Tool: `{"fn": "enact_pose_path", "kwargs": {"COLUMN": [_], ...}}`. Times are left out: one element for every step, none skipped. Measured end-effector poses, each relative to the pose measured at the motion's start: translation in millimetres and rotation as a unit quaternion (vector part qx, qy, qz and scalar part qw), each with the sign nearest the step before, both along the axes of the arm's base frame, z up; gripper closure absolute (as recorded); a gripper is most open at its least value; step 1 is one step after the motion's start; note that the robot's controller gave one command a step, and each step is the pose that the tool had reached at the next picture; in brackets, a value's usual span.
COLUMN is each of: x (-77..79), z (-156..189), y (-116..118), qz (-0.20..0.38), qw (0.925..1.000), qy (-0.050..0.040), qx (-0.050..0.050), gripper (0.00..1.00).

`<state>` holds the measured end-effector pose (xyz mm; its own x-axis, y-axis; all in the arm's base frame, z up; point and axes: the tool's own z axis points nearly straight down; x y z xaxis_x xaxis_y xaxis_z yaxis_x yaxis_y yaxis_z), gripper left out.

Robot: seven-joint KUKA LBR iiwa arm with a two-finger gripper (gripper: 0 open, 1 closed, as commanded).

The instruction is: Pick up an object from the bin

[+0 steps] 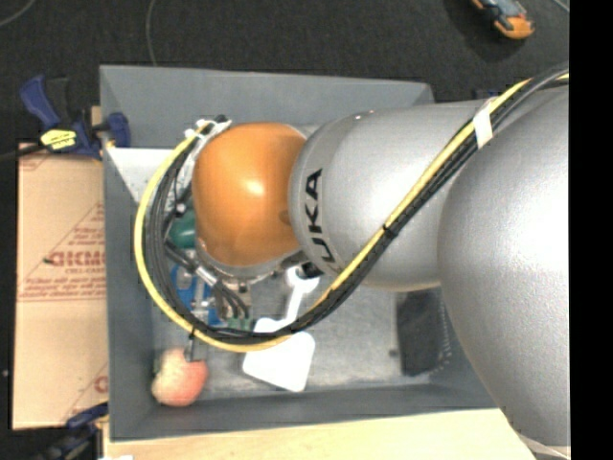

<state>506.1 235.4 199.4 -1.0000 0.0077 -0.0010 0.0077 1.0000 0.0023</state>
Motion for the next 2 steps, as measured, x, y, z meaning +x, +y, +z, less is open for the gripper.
{"fn": "enact_pose_path", "kwargs": {"x": [0.0, -7.9], "z": [0, -13], "y": [0, -24], "qz": [0.0, -0.025], "qw": [1.0, 0.9997], "qy": [0.0, 0.0008], "qx": [0.0, 0.0], "gripper": [0.0, 0.0]}}
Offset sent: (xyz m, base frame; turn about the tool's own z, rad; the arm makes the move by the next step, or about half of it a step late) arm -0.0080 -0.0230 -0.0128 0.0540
